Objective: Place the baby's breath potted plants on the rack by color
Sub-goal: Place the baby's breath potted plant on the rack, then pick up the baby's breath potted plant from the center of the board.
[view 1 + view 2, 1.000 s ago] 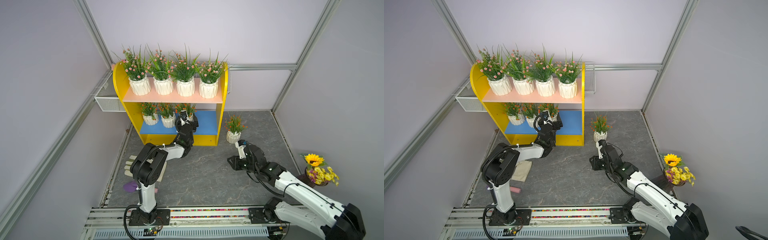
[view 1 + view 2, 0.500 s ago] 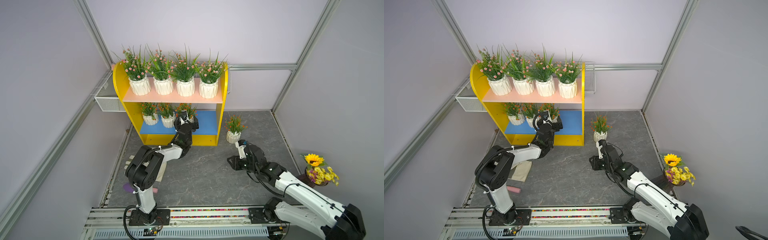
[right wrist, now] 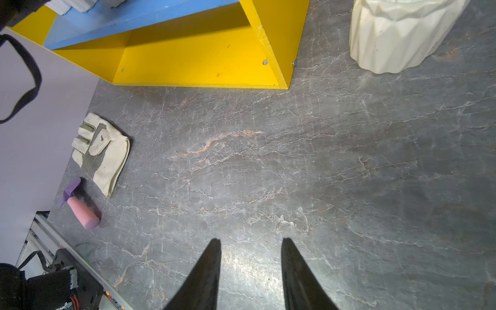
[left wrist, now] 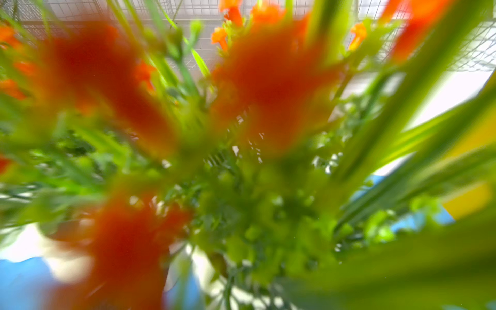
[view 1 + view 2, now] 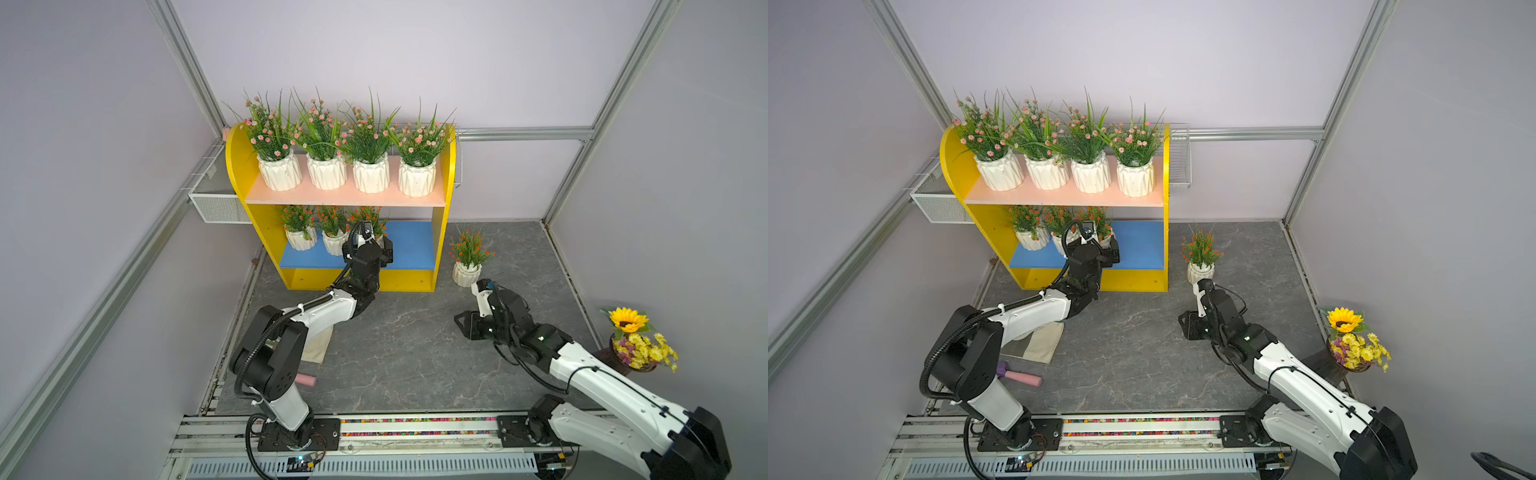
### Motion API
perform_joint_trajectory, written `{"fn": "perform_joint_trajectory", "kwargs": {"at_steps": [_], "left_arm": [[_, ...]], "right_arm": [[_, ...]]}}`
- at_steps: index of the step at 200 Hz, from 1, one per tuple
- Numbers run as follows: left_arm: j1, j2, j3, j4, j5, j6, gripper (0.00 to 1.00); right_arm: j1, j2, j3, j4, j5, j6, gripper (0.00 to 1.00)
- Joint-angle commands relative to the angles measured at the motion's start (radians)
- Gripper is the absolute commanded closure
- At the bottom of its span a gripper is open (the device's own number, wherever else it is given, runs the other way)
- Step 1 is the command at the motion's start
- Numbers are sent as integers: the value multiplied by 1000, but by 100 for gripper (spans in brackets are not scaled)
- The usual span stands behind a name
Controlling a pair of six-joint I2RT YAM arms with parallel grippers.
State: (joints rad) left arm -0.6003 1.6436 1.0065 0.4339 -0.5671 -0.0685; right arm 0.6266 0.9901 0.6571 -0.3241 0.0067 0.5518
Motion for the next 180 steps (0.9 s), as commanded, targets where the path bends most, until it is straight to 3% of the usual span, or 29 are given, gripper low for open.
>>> {"fn": "perform_joint_trajectory", "kwargs": {"at_steps": [1,54,97,137,180], "left_arm": [[7,-57,49,-167,28,0,1],[6,-200,14,-324,105,-36,1],[6,-292,-20,-447,167,-105,0],[7,-394,-138,-441,300,-148,0],[-14,-481,-291,-351,418,-230,0]], "right_arm": [[-14,17,-5,30,7,-1,58],[-58,53,1,49,-3,-15,57],[-189,99,30,43,-27,-52,58],[-335,155,79,33,-35,-93,58],[-464,315,177,65,-43,-120,61]]}}
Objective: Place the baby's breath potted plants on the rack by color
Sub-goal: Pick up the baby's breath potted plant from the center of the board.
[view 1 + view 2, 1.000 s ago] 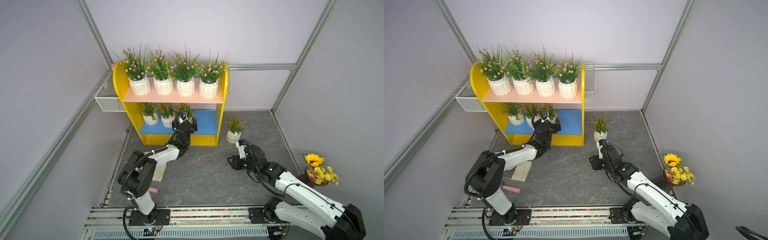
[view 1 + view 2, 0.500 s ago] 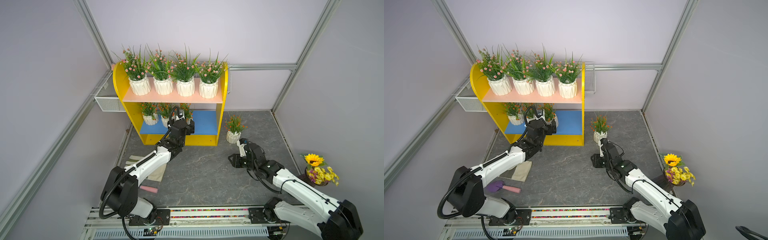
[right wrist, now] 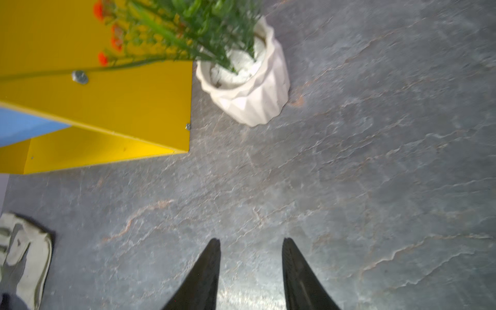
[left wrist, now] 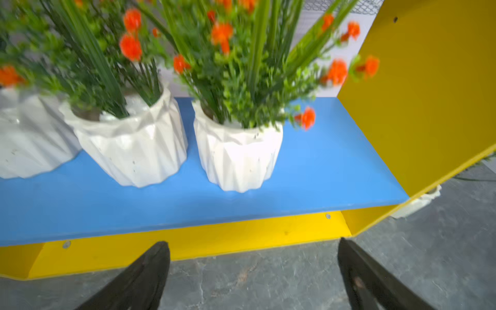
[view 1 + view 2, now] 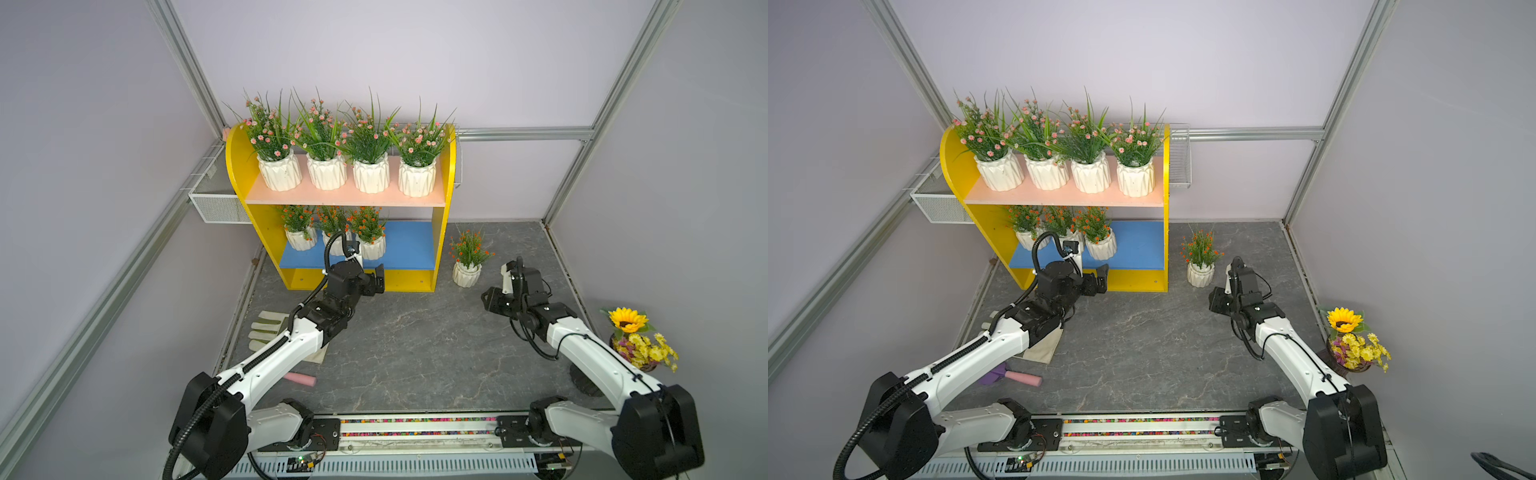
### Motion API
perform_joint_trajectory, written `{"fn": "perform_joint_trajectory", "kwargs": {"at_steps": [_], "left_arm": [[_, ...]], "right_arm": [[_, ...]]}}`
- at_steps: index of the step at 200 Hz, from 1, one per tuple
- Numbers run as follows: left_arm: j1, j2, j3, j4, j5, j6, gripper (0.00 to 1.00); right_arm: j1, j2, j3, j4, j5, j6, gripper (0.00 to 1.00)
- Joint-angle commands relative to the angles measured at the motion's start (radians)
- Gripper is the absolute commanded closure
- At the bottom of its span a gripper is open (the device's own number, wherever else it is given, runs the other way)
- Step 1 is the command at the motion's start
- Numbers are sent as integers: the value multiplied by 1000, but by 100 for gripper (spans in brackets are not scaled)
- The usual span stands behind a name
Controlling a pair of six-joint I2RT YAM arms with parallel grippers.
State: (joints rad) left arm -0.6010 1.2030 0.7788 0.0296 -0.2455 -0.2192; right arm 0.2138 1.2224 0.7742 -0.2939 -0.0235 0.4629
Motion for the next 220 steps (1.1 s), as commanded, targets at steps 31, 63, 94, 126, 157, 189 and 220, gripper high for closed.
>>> {"fn": "perform_joint_trajectory", "kwargs": {"at_steps": [31,63,94,126,157,189,220], "left_arm": [[-116,-62,-172,169,110,-81,0],[-191,-51,-246,243,158,-75,1],[-213,-46,-321,324,187,-77,1],[-217,-38,-356,374,211,-86,1],[-221,-24,-356,379,212,-82,1],[-221,-14,-344,368,213,-75,1],[-221,-1,-331,359,222,-69,1]], "right_arm": [[-73,234,175,75,-41,-38,64],[-76,366,288,85,-62,-53,66],[-75,472,379,72,-63,-61,68],[-76,556,454,50,-56,-68,70],[-76,605,491,44,-51,-73,70],[-75,641,508,41,-55,-71,71],[-75,657,504,41,-56,-69,72]]}}
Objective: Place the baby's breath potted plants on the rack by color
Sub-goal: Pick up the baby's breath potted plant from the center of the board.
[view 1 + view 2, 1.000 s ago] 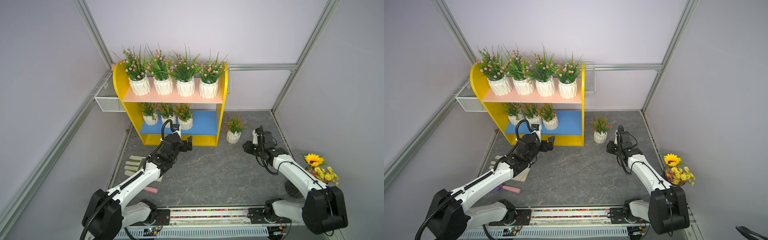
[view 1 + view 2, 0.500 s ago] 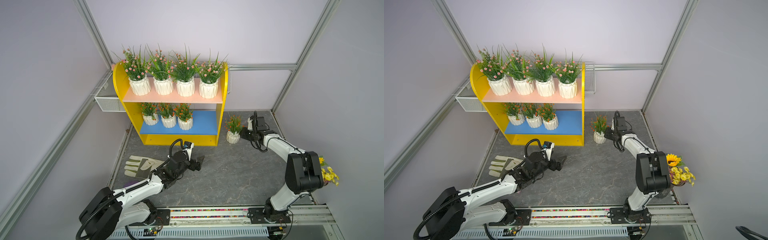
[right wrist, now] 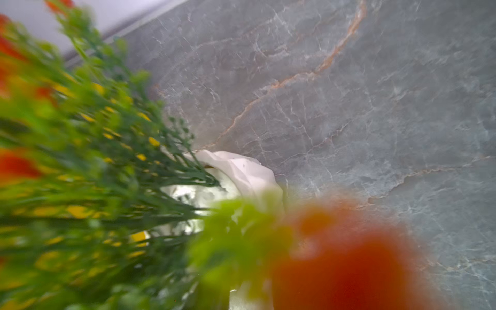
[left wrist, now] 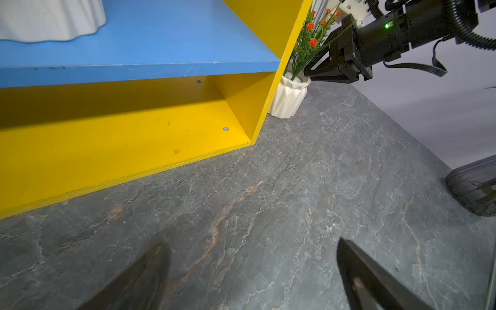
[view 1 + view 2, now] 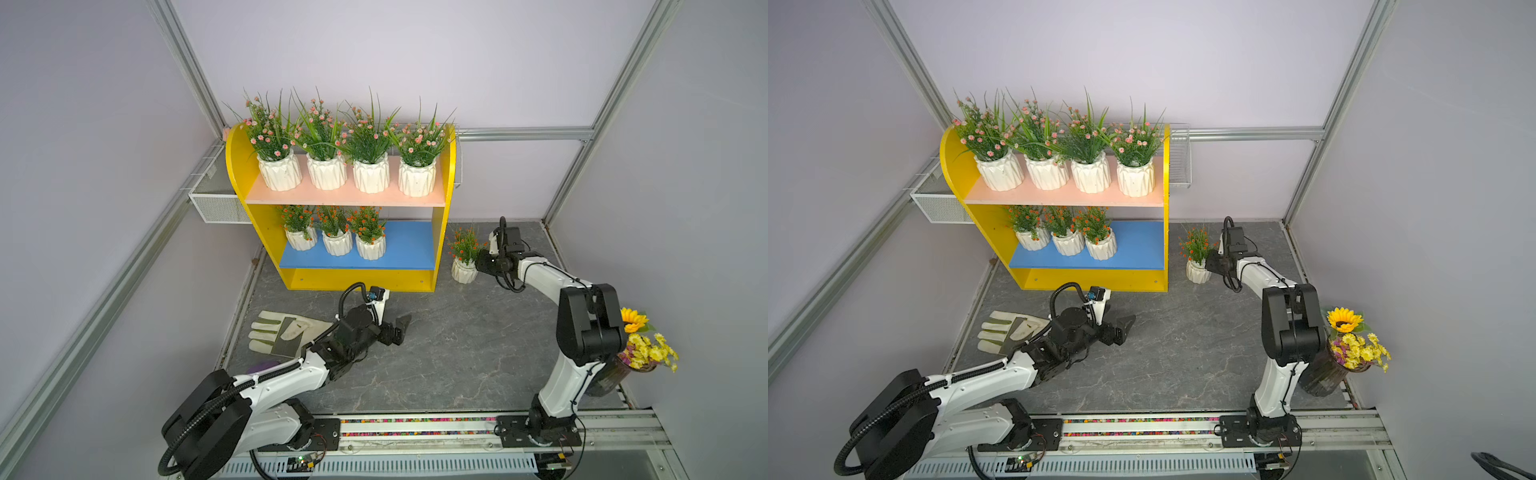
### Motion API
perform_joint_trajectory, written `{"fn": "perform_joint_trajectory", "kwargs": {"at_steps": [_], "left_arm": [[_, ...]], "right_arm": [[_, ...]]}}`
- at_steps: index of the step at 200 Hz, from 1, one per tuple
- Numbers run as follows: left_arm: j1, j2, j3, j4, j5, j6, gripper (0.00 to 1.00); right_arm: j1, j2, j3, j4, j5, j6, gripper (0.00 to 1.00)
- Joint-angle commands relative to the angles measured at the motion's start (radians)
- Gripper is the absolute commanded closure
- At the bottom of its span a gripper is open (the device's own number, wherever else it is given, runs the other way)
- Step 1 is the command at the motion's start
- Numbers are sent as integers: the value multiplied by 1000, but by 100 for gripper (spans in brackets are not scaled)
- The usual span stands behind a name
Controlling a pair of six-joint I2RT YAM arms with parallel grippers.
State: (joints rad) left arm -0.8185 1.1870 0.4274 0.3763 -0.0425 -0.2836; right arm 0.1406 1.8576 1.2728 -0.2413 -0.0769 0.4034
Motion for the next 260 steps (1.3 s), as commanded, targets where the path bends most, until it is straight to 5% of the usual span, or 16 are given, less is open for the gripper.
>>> {"fn": "perform_joint_trajectory", "kwargs": {"at_steps": [1,90,128,211,260], "left_arm": [[-4,15,21,11,20,-5,1],[-12,44,60,-27,27,7,0],[-14,60,84,-53,18,10,1],[-20,42,41,31,25,41,0],[-44,55,36,69,56,81,0]], "right_arm": [[-2,22,5,-12,-3,-10,72],[-1,91,92,-83,-29,-29,76],[-4,87,110,-121,-33,-49,89],[14,-132,-58,-122,-106,-62,92],[122,-315,-205,-147,-73,-60,93]]}}
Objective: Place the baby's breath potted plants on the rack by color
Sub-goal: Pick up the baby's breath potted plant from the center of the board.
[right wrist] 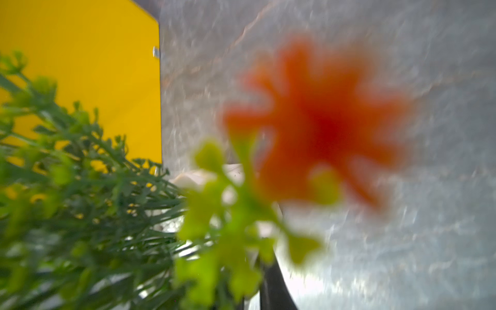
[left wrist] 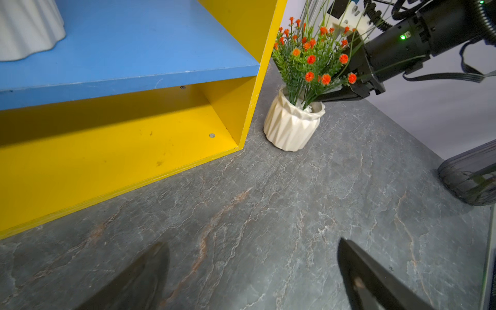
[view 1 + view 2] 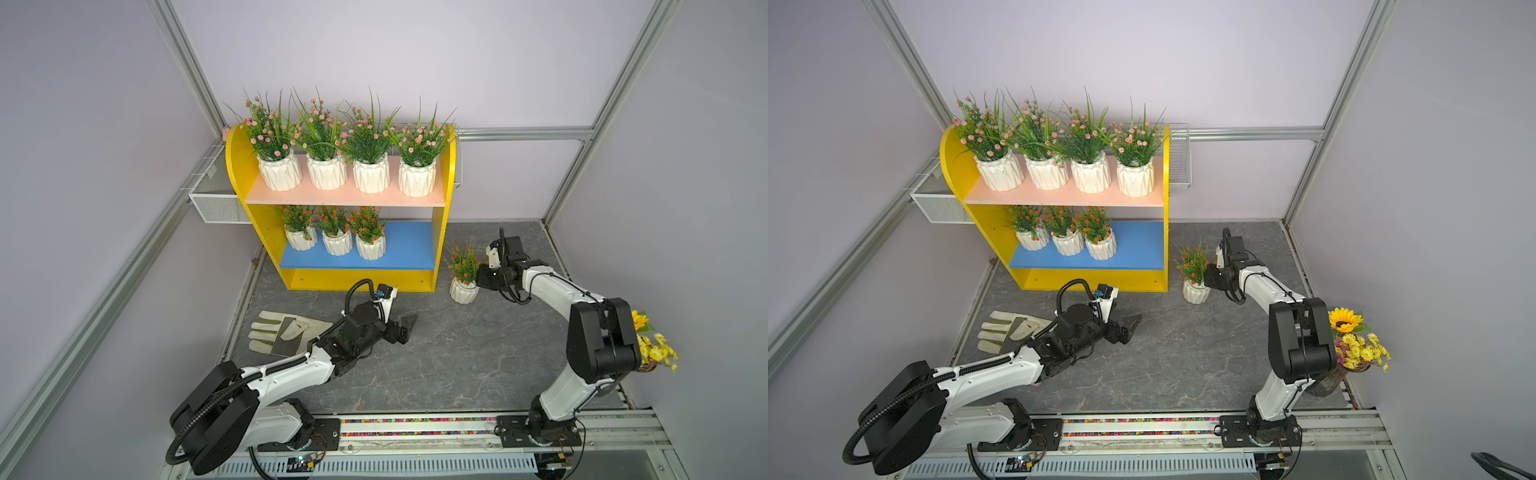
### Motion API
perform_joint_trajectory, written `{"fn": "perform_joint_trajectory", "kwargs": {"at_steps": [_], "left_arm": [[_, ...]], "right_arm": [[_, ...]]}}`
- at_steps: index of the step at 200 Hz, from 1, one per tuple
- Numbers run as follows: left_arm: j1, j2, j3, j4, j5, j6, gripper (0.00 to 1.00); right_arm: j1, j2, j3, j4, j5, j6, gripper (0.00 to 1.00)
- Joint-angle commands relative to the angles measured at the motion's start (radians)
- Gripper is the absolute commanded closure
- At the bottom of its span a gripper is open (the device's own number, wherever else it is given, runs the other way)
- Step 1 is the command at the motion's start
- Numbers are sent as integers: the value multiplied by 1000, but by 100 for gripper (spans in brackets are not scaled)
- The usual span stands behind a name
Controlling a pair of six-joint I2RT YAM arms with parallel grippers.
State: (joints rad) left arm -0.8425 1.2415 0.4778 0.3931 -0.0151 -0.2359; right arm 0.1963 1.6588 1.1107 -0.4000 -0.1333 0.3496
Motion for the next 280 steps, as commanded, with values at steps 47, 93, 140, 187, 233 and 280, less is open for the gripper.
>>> {"fn": "perform_joint_trajectory", "kwargs": {"at_steps": [47,93,140,187,233,280], "left_arm": [[-110,29,1,64,31,121,0],[-174,81,7,115,24,141,0],[-219,100,24,147,3,161,0],[-227,132,35,161,-27,161,0],[-227,133,45,165,-70,168,0],[-227,145,54,170,-81,167,0]], "right_arm": [[196,-311,-147,-26,13,39,93],[325,-436,-180,-55,39,85,93],[413,-432,-181,-47,63,109,93],[476,-406,-179,-21,51,129,93],[521,-384,-177,8,31,144,93],[553,-375,-176,34,14,160,93]]}}
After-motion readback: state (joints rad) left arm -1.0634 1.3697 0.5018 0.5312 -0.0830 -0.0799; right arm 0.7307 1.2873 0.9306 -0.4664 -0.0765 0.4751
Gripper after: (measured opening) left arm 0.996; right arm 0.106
